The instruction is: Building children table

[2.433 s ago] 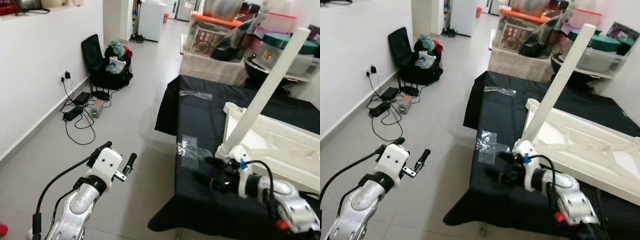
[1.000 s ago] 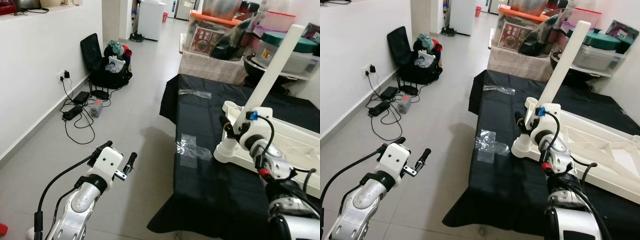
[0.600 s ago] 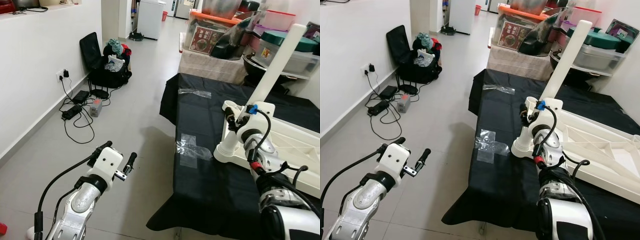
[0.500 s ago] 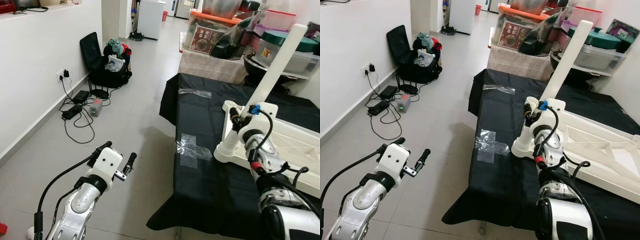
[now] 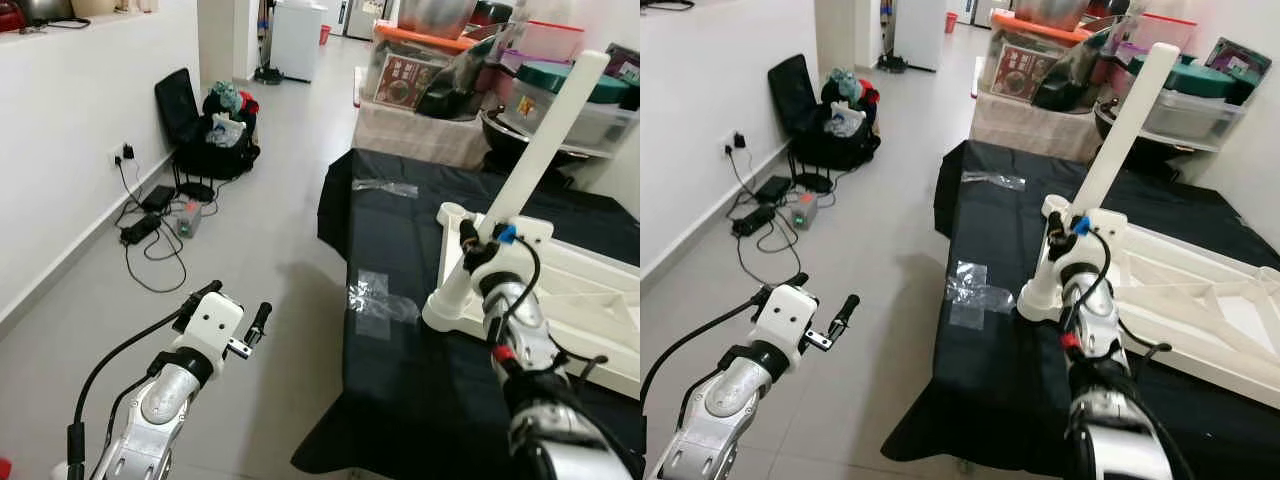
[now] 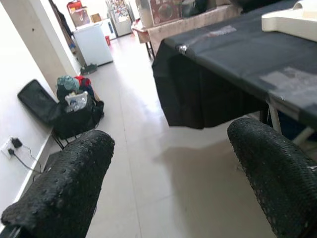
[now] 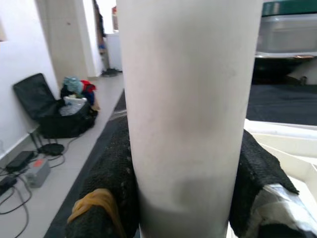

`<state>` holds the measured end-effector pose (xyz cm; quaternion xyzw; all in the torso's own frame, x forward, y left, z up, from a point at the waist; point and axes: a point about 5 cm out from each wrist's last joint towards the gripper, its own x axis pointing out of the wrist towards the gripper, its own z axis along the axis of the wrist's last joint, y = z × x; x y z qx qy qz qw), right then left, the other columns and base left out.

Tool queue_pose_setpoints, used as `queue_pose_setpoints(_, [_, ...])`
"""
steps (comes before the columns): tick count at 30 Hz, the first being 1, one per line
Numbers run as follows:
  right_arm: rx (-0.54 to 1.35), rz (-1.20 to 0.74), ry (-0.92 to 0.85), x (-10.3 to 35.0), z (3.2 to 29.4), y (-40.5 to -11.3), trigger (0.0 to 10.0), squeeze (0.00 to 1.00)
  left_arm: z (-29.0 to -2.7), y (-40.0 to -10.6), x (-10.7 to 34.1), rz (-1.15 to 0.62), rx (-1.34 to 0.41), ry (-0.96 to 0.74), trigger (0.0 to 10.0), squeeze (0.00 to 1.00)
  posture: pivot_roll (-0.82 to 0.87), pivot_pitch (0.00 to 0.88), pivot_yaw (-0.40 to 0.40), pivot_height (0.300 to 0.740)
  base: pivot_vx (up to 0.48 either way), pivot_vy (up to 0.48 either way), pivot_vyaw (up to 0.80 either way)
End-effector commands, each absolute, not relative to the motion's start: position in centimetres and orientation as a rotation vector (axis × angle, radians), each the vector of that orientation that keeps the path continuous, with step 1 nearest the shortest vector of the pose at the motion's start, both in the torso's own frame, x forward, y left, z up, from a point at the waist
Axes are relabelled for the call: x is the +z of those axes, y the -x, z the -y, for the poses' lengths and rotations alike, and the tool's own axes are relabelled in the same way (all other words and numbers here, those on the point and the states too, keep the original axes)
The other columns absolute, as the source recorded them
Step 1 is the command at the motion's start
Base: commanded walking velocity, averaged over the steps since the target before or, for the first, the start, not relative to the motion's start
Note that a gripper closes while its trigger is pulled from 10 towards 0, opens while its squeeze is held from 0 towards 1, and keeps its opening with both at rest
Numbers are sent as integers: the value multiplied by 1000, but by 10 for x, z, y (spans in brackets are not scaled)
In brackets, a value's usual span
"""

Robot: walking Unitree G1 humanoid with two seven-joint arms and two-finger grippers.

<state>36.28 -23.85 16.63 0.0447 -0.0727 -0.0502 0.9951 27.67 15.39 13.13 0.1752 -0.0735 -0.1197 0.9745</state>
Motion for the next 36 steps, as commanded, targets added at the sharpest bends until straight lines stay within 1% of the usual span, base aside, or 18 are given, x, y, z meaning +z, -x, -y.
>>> queue_pose_setpoints(1, [15,201,-48,178,223,-361,0,0,-151,-278,131,143,-248,-343,10000,0,96,0,-153,740,480,0,0])
queue_pose_setpoints(5, [46,199,-28,175,224,-353,0,0,-151,-277,132,144,-252,-338,10000,0,90,0,-150,740,480,0,0])
queue_pose_setpoints(7, [37,186,-17,170,229,-348,0,0,-151,-277,132,144,-252,-336,10000,0,85,0,-146,740,480,0,0])
queue_pose_setpoints(8, [15,167,-14,164,237,-343,0,0,-152,-276,132,144,-254,-336,10000,0,81,0,-143,740,435,0,0])
queue_pose_setpoints(9, [15,167,-14,164,237,-343,0,0,-152,-276,132,144,-254,-336,10000,0,81,0,-143,740,435,0,0])
queue_pose_setpoints(10, [-7,139,-16,157,244,-337,0,0,-152,-276,132,143,-258,-338,10000,0,78,0,-139,740,375,0,0])
queue_pose_setpoints(13, [-7,139,-16,157,244,-337,0,0,-152,-276,132,143,-258,-338,10000,0,78,0,-139,740,375,0,0])
queue_pose_setpoints(14, [-32,113,-19,151,251,-330,0,0,-152,-276,132,143,-264,-337,10000,0,73,0,-135,740,0,0,-438])
queue_pose_setpoints(16, [-64,76,-43,143,259,-318,0,0,-152,-275,131,141,-271,-341,10000,0,68,0,-128,740,0,0,-800])
queue_pose_setpoints(20, [-62,64,-72,138,259,-309,0,0,-152,-276,131,140,-277,-345,10000,0,66,0,-125,740,0,0,-800])
queue_pose_setpoints(21, [-19,71,-92,138,253,-303,0,0,-152,-276,131,140,-280,-347,10000,0,65,0,-123,740,0,0,-800])
queue_pose_setpoints(22, [-19,71,-92,138,253,-303,0,0,-152,-276,131,140,-280,-347,10000,0,65,0,-123,740,0,0,-800])
queue_pose_setpoints(23, [31,76,-99,139,246,-298,0,0,-153,-276,132,140,-280,-348,10000,0,66,0,-124,740,0,0,-800])
queue_pose_setpoints(25, [45,75,-101,140,244,-297,0,0,-153,-276,132,140,-280,-348,10000,0,66,0,-124,740,0,0,-800])
queue_pose_setpoints(27, [103,64,-101,139,237,-292,0,0,-154,-276,132,139,-279,-350,10000,0,63,0,-121,740,0,0,-800])
queue_pose_setpoints(30, [122,57,-95,138,235,-289,0,0,-153,-276,132,138,-279,-350,10000,0,63,0,-121,740,0,0,-800])
queue_pose_setpoints(36, [229,-4,-52,138,245,-273,0,0,-152,-277,131,138,-288,-348,10000,0,51,0,-111,740,0,0,-800])
